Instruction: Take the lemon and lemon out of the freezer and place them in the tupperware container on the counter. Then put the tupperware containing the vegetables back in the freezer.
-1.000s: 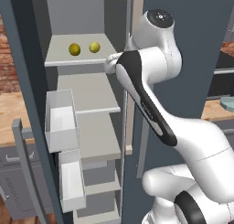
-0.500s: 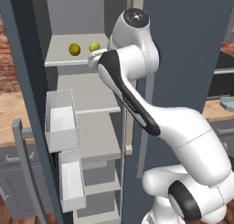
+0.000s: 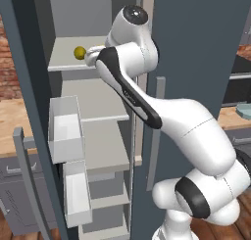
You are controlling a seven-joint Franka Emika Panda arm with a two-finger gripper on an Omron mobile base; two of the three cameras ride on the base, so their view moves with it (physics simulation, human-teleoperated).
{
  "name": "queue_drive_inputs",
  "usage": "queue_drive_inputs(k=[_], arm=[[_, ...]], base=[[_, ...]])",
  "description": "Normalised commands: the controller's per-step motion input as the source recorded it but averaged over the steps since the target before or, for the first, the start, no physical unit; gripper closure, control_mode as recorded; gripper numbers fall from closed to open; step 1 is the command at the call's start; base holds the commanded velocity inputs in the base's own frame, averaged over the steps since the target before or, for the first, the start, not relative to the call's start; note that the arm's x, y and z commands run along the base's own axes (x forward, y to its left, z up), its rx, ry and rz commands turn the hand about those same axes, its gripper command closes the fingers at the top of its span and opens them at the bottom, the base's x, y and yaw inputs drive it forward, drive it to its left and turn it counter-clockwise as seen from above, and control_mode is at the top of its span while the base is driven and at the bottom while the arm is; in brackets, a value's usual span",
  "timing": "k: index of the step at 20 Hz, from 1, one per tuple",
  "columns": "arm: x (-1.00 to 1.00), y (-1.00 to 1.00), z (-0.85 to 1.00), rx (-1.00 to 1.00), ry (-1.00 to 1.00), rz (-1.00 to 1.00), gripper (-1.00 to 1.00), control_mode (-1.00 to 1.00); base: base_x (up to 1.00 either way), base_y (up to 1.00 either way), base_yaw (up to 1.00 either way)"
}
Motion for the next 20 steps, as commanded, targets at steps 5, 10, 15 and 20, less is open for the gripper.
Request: queue_drive_inputs(k=[5,10,15,20], arm=[[0.4,0.25,0.01,0.0,0.0,0.07,-1.0,-1.0],[0.34,0.19,0.0,0.0,0.0,0.04,-1.0,-1.0],[0.38,0.05,0.0,0.0,0.01,0.01,-1.0,-1.0],[0.35,0.0,0.0,0.0,0.0,0.0,-1.0,-1.0]], base=[[0.0,0.0,0.0],[0.0,0.0,0.0],[0.0,0.0,0.0],[0.0,0.0,0.0]])
